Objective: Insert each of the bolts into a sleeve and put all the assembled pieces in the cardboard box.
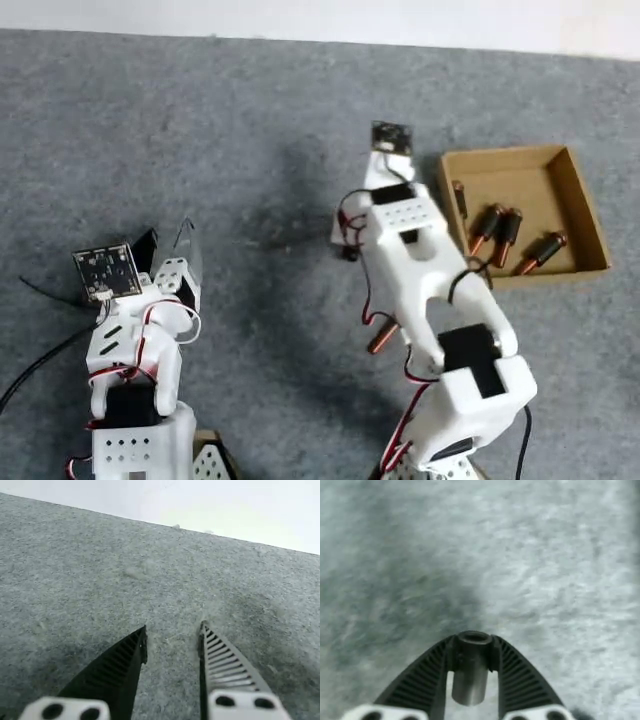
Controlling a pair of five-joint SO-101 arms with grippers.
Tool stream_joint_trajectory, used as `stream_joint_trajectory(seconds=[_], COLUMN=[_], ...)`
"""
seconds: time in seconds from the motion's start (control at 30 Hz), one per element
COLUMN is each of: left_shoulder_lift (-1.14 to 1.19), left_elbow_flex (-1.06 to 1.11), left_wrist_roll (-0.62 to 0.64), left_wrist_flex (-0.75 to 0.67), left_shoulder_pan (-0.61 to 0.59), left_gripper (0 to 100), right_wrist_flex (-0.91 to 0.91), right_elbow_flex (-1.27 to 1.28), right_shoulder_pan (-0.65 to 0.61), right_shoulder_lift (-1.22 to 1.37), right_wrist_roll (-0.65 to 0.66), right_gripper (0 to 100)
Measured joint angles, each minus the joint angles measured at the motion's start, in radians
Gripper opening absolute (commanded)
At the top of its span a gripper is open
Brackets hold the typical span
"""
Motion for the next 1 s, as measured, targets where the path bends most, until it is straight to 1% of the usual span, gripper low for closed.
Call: stream_joint_trajectory(seconds=[0.07, 0.17, 0.3, 0.5, 0.6, 0.67, 1.0], left_shoulder_lift=[0.000, 0.000, 0.000, 0.000, 0.000, 0.000, 0.000], left_elbow_flex=[0.000, 0.000, 0.000, 0.000, 0.000, 0.000, 0.000], left_wrist_roll=[0.000, 0.000, 0.000, 0.000, 0.000, 0.000, 0.000], left_wrist_flex=[0.000, 0.000, 0.000, 0.000, 0.000, 0.000, 0.000], left_shoulder_pan=[0.000, 0.000, 0.000, 0.000, 0.000, 0.000, 0.000], left_gripper=[16, 16, 16, 16, 16, 16, 16], right_wrist_flex=[0.000, -0.002, 0.031, 0.172, 0.218, 0.233, 0.245], right_elbow_flex=[0.000, -0.002, -0.092, -0.239, -0.261, -0.261, -0.262], right_shoulder_pan=[0.029, 0.054, 0.064, 0.068, 0.069, 0.069, 0.069], right_shoulder_lift=[0.006, 0.089, 0.203, 0.273, 0.281, 0.281, 0.281], right_wrist_roll=[0.015, 0.080, 0.112, 0.115, 0.115, 0.115, 0.115], right_gripper=[1.0, 1.0, 1.1, 1.8, 6.9, 9.4, 9.5])
